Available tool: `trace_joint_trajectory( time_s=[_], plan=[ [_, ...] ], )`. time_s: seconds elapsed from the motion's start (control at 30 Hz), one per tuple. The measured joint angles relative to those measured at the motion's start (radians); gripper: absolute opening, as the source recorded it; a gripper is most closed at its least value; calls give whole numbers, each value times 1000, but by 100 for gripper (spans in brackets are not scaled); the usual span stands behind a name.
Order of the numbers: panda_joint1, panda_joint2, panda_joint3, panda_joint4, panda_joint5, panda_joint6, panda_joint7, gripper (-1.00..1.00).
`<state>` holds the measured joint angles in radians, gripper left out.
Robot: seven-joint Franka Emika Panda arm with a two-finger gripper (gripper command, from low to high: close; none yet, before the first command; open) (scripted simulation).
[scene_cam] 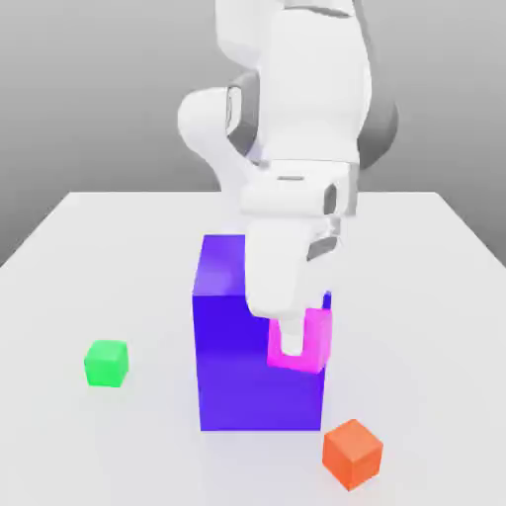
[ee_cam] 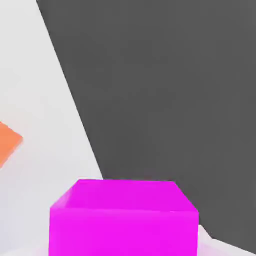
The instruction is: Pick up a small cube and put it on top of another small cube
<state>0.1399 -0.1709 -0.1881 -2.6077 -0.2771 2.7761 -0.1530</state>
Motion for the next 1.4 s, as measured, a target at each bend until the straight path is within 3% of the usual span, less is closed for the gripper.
trace_joint_trajectory(
  time_s=[0.7, 1.07, 1.4],
  plan=[
    [-311, -76, -401, -258, -32, -110, -358, -100],
    [-159, 53, -491, -248, 262, -68, -583, -100],
    [-102, 184, -488, -242, 505, 36, -755, -100]
  ],
)
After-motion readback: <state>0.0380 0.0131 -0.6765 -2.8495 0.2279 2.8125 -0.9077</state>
